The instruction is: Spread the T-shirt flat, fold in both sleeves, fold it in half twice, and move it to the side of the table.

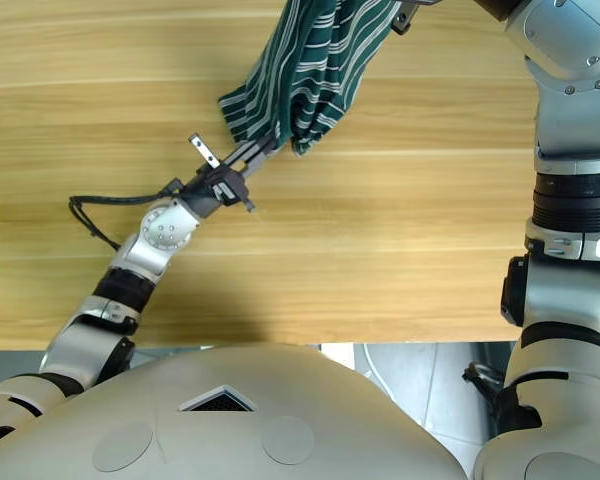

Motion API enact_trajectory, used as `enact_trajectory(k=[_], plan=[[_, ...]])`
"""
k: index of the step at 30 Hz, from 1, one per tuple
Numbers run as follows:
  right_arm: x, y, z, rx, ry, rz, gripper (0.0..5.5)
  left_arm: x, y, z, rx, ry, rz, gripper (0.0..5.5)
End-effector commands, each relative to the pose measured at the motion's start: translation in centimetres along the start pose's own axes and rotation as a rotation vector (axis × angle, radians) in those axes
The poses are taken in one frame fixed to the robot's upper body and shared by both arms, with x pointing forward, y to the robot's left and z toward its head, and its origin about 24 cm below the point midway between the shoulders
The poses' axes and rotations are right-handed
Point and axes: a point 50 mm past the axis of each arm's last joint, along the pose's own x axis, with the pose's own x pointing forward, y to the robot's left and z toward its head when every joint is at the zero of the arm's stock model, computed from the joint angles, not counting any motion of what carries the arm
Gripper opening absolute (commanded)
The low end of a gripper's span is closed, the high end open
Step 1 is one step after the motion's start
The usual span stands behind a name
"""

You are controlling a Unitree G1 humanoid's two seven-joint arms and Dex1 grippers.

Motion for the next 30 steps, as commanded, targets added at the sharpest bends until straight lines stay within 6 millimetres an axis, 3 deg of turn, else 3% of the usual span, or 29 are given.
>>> enact_trajectory(k=[1, 5, 10, 16, 23, 30], plan=[[-0.1, 0.0, 0.0, -0.013, 0.007, 0.019, 0.0, -0.6, -1.3, 0.3, -0.057, -0.024, -0.096, 0.48], [-0.1, 0.1, 0.0, -0.013, 0.009, 0.021, 0.0, -1.1, -0.9, 0.1, -0.073, -0.007, -0.083, 1.17], [-0.1, 0.2, -0.1, -0.012, 0.011, 0.027, 0.0, -1.3, 1.2, -0.5, -0.025, 0.051, 0.101, 1.92], [-0.3, 0.2, -0.1, -0.007, 0.012, 0.029, 0.0, -1.9, 0.2, 0.3, -0.001, 0.025, 0.153, 2.78], [-0.2, 0.2, 0.1, 0.003, 0.003, 0.029, 0.0, -1.9, -2.5, -0.5, -0.014, 0.092, 0.034, 2.78], [-0.2, 0.2, 0.1, 0.002, 0.008, 0.032, 0.0, -1.5, -3.2, -0.9, -0.025, 0.127, 0.03, 2.78]])
